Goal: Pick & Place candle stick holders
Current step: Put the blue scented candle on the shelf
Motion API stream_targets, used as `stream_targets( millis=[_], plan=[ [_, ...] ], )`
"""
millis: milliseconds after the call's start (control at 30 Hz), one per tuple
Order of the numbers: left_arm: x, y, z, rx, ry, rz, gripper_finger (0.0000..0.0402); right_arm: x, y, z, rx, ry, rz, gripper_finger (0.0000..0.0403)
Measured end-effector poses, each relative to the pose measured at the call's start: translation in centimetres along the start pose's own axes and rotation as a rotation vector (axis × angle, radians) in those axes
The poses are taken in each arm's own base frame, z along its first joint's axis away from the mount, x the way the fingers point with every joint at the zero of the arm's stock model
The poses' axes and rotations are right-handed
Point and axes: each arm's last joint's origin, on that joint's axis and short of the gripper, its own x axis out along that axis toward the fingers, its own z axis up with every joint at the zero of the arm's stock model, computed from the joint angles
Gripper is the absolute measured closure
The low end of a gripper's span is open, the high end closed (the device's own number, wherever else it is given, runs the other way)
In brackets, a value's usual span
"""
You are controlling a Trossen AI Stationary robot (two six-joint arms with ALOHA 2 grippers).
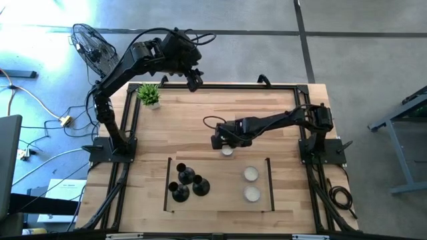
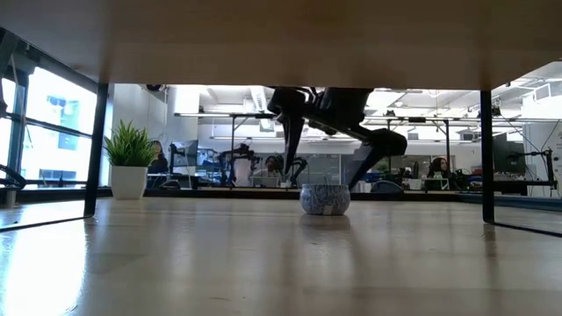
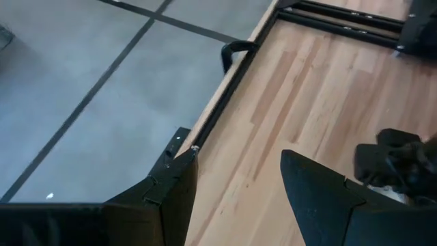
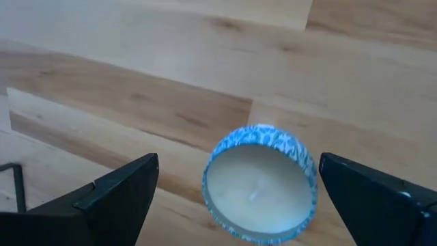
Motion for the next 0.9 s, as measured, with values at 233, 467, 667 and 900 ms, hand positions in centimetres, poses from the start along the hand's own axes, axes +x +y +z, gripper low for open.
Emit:
stream_targets(
  millis=[233,467,667,900],
  plan=[
    [0.0,-0.1,0.0,0.006,-0.001,-0.028,0.0197,0.0,-0.4,-0.1,-0.007,0.012,-0.044,0.0005],
    [0.0,-0.1,0.0,0.007,0.001,-0.025,0.0197,0.0,-0.4,0.0,-0.013,-0.021,-0.049,0.0005],
    [0.0,-0.1,-0.1,0.036,0.009,-0.025,0.0197,1.8,-0.8,-0.4,0.014,0.073,-0.088,0.0005],
    [0.0,-0.1,-0.3,0.039,0.031,-0.025,0.0197,3.4,-1.0,-0.7,0.019,0.133,-0.112,0.0005]
  ],
)
